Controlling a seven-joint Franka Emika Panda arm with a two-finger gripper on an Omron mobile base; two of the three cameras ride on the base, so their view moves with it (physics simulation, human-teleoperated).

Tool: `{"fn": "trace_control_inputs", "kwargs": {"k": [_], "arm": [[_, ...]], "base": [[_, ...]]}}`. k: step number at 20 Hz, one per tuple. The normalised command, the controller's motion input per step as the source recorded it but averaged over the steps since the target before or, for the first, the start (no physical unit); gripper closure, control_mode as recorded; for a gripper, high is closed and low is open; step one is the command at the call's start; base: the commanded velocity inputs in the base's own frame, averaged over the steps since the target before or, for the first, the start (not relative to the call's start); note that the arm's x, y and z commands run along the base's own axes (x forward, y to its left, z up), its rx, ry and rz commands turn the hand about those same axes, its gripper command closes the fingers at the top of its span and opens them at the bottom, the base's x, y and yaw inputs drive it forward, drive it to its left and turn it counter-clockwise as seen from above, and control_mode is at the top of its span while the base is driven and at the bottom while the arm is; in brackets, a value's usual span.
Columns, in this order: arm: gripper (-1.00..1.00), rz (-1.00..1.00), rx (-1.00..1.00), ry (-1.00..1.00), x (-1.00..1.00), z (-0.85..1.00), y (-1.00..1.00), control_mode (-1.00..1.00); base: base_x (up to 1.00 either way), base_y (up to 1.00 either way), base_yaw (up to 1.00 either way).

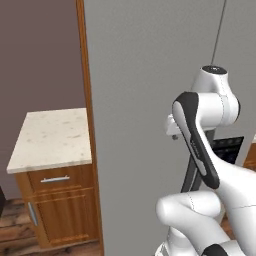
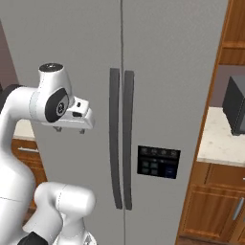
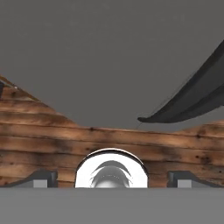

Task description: Open the freezer door, pick up the ice cube tray from the freezer, and place it on the dining counter.

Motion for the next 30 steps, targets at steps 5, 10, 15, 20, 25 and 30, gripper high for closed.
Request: {"fn": "trace_control_inputs", "kwargs": {"k": [5, 10, 15, 20, 25, 30], "arm": [[-1.00, 0.00, 0.00, 0.00, 0.00, 0.00, 0.00, 1.00], [-1.00, 0.00, 0.02, -0.05, -0.15, 0.00, -0.31, -1.00], [-1.00, 0.12, 0.16, -0.30, -0.33, 0.00, -1.00, -1.00], [-1.00, 0.00, 0.14, -0.43, -0.03, 0.00, -0.92, -1.00], [-1.00, 0.00, 0.15, -0.50, 0.00, 0.00, -0.68, -1.00], [-1.00, 0.00, 0.10, -0.42, 0.04, 0.00, -0.33, -1.00]], "base": [[0.07, 0.27, 0.00], [0.00, 0.00, 0.00], [0.00, 0.00, 0.00], [0.00, 0.00, 0.00], [0.00, 0.00, 0.00], [0.00, 0.00, 0.00]]}}
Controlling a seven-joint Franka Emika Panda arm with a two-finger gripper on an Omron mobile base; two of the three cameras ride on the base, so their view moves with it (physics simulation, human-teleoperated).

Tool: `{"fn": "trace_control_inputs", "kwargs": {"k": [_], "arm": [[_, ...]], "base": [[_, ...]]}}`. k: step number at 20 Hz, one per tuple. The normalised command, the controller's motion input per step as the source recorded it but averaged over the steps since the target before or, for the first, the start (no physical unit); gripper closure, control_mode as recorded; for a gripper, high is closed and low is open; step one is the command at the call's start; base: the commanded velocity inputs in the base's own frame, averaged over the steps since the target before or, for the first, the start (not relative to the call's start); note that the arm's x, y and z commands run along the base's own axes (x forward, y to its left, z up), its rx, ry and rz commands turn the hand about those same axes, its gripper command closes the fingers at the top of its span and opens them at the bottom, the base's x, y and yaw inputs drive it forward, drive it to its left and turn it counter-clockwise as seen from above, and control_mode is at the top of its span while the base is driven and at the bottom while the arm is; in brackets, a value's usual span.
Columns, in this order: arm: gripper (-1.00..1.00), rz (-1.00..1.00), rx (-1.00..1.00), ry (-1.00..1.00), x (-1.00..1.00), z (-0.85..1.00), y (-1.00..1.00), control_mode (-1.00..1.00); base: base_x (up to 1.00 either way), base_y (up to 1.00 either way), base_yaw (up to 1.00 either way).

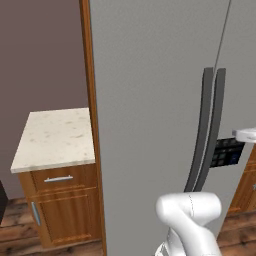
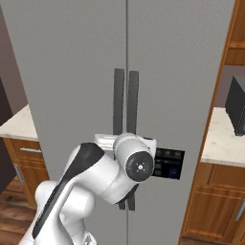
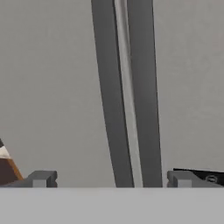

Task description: Open the freezer door, pick up the ice cube tray from the freezer, and place it on the dining counter.

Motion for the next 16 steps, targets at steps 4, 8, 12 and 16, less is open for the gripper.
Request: {"fn": "trace_control_inputs", "kwargs": {"k": [4, 8, 12, 16], "arm": [[-1.00, 0.00, 0.04, -0.37, 0.01, 0.00, -0.13, -1.00], [-1.00, 0.00, 0.00, -0.23, 0.04, 0.00, -0.06, -1.00], [-1.00, 0.00, 0.00, -0.08, 0.15, 0.00, 0.00, -1.00], [-1.00, 0.00, 0.02, -0.01, 0.37, 0.00, -0.03, -1.00]], "base": [[0.00, 0.00, 0.00], [0.00, 0.00, 0.00], [0.00, 0.00, 0.00], [0.00, 0.00, 0.00]]}}
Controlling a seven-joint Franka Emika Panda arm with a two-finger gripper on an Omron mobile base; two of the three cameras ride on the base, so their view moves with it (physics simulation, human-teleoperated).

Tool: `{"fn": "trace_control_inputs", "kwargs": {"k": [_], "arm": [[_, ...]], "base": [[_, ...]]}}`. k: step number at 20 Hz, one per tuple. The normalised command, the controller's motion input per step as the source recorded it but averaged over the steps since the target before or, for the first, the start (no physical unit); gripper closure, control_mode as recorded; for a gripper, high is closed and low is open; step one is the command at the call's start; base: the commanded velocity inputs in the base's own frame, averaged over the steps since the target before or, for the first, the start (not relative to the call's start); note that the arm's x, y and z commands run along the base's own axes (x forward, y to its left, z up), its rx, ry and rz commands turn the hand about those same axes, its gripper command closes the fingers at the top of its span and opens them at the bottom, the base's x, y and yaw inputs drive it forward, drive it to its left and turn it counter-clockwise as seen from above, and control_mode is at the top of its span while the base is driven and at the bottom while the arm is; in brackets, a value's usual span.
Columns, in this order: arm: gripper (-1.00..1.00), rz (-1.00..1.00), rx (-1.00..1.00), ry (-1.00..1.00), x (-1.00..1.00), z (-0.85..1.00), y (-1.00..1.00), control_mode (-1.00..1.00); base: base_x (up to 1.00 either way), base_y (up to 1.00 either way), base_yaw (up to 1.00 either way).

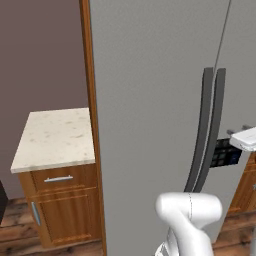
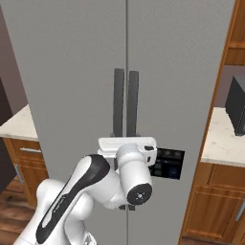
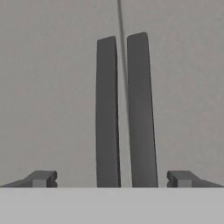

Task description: Open the freezer door, pick up the ice cube tray from the freezer, and place it on the dining counter.

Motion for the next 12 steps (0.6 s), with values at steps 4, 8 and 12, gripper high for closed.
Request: {"fn": "trace_control_inputs", "kwargs": {"k": [4, 8, 12], "arm": [[-1.00, 0.00, 0.07, 0.00, 0.53, 0.01, -0.17, -1.00], [-1.00, 0.00, 0.08, 0.00, 0.43, 0.00, -0.29, -1.00], [-1.00, 0.00, 0.02, 0.00, 0.22, 0.00, -0.13, -1.00]], "base": [[0.00, 0.00, 0.00], [0.00, 0.00, 0.00], [0.00, 0.00, 0.00]]}}
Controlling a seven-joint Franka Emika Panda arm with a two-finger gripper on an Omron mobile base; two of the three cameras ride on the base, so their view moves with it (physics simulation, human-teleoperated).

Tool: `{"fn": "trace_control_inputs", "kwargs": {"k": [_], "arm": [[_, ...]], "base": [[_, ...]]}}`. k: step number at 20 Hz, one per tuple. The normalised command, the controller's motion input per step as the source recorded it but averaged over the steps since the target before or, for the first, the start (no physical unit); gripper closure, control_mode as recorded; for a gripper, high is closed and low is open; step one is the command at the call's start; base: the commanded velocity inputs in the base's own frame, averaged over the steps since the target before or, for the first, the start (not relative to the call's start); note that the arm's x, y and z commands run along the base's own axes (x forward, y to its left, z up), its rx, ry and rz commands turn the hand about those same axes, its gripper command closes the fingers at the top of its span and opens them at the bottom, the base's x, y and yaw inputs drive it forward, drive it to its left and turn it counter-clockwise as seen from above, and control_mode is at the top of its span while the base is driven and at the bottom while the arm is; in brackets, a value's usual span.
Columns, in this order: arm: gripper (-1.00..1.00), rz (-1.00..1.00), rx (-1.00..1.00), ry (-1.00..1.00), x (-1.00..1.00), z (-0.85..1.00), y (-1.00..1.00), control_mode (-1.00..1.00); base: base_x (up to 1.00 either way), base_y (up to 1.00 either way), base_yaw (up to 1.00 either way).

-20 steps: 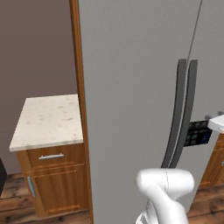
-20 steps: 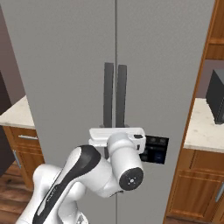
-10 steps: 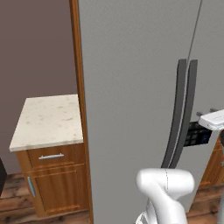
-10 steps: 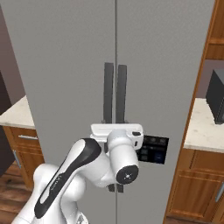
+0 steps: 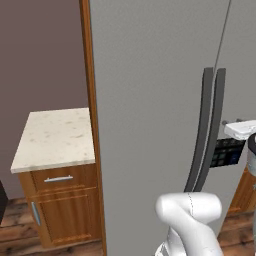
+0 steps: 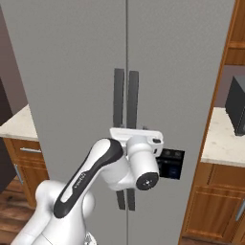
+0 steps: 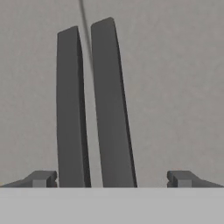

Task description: Open the freezer door, pick up the ice cube tray from the freezer, and place it on the dining counter.

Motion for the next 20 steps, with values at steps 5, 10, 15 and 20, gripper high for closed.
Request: {"fn": "trace_control_inputs", "kwargs": {"k": [5, 10, 15, 20], "arm": [[-1.00, 0.00, 0.00, 0.00, 0.17, 0.00, 0.00, -1.00], [-1.00, 0.00, 0.00, 0.00, 0.09, 0.00, 0.00, -1.00], [-1.00, 0.00, 0.00, 0.00, 0.08, 0.00, 0.08, -1.00], [-1.00, 0.00, 0.00, 0.00, 0.04, 0.00, 0.18, -1.00]], "base": [[0.00, 0.00, 0.00], [0.00, 0.00, 0.00], [0.00, 0.00, 0.00], [0.00, 0.00, 0.00]]}}
